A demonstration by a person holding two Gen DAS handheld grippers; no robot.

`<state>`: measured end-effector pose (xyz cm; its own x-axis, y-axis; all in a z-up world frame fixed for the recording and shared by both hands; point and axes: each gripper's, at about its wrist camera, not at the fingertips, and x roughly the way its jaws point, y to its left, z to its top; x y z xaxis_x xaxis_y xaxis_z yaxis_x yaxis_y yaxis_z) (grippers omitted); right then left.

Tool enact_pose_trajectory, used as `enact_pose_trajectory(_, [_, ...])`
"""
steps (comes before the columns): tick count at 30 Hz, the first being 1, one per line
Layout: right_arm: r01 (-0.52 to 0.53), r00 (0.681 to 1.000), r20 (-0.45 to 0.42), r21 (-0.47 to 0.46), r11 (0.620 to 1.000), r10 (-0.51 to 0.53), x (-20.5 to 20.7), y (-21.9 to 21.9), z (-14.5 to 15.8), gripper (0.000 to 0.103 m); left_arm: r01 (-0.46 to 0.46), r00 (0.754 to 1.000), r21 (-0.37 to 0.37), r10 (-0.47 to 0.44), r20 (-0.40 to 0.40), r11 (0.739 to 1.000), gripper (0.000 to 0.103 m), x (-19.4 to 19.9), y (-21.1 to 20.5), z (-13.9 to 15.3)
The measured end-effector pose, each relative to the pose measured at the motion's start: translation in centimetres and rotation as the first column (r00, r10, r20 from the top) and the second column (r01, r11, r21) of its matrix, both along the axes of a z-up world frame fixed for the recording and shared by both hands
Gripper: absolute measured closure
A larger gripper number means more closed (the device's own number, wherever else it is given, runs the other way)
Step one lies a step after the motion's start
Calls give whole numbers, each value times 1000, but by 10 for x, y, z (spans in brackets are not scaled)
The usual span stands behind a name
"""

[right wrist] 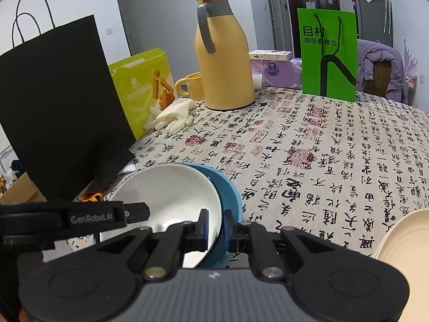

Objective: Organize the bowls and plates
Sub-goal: 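Lower the white bowl into the blue bowl with both tools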

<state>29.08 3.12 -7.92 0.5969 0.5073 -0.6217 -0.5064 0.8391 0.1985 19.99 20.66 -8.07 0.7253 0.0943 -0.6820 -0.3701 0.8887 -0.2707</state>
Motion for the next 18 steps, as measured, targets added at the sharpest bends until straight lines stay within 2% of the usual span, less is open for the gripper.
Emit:
enact_pose_trajectory(5, [1, 1000, 5, 1, 1000, -1, -1, -1, 1, 92, -6, 1000, -3, 6, -3, 1000, 83, 0, 0, 1])
enact_pose_trajectory(8, [0, 1000, 23, -9, 1000, 0, -3, 0, 2, 94, -16, 1000, -2, 16, 15, 1000, 79, -1, 2, 2])
enact_pose_trajectory(10, [-10, 999, 31, -10, 1000, 10, -5, 2, 2, 97, -29, 999, -2, 29, 34, 1000, 79, -3, 5, 5])
enact_pose_trajectory(13, [-10, 999, 34, -11, 1000, 10, -5, 4, 3, 97, -32, 999, 20, 31, 42, 999, 79, -3, 6, 8])
enact_pose_trajectory(18, [-4, 999, 36, 0, 1000, 4, -3, 2, 4, 97, -32, 999, 13, 31, 43, 999, 80, -4, 7, 7])
